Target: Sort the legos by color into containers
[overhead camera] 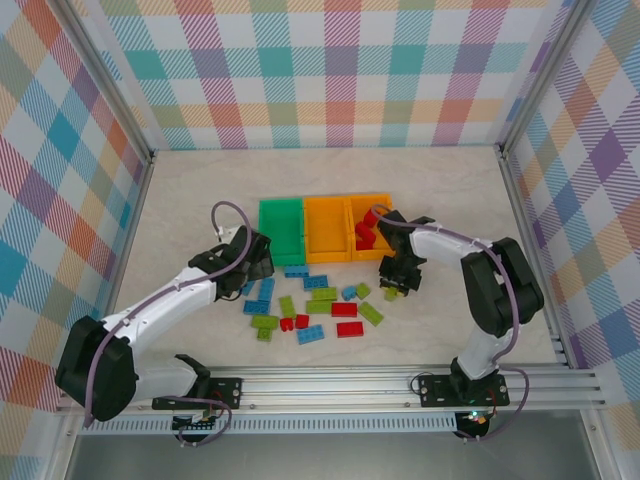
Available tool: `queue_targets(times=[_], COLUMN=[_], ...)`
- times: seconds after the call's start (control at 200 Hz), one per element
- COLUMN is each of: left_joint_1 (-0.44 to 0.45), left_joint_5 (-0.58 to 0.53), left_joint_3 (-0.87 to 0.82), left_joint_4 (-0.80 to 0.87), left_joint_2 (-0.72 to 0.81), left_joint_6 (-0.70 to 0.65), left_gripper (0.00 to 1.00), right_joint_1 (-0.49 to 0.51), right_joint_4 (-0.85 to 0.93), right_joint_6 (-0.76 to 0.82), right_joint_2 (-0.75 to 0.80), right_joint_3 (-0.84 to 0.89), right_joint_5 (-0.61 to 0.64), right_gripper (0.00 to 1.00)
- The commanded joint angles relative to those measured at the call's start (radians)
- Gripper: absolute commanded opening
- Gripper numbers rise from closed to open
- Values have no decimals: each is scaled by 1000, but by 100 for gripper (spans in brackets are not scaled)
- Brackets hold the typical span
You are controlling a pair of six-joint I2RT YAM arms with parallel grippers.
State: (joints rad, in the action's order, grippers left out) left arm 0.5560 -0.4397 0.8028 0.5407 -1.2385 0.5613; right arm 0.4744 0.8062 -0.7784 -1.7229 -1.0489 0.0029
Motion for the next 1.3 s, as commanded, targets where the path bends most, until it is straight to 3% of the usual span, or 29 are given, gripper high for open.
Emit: queue_targets(times=[0.0, 0.185, 0.55, 0.75, 0.915, 1.065, 1.185, 1.295], left_joint_1=[15, 13, 13, 13, 13, 11, 12, 11], left_joint_5=[-33, -39, -19, -17, -23, -22, -19, -18], left_joint_3=[-13, -16, -14, -3, -5, -9, -5, -2], left_joint_4=[4, 13, 12, 31, 37, 34, 31, 26], left_joint_2=[25, 28, 17, 9, 17, 19, 11, 4], left_joint_6=[13, 30, 37, 27, 32, 32, 32, 30], left_gripper=[100, 100, 100, 100, 100, 100, 100, 100], right_joint_1=[33, 78, 107, 109, 112, 128, 157, 180], right_joint_4=[38, 44, 166, 206, 207, 198, 143, 29], right_joint_6=[3, 77, 211, 197, 197, 266, 367, 496], right_joint_2=[77, 40, -316, -444, -470, -422, -295, -126], right_joint_3=[-78, -300, -788, -919, -944, -915, -786, -523], right_joint_5=[31, 4, -66, -90, -113, -118, -122, -123], right_gripper=[19, 18, 23, 28, 42, 72, 75, 75])
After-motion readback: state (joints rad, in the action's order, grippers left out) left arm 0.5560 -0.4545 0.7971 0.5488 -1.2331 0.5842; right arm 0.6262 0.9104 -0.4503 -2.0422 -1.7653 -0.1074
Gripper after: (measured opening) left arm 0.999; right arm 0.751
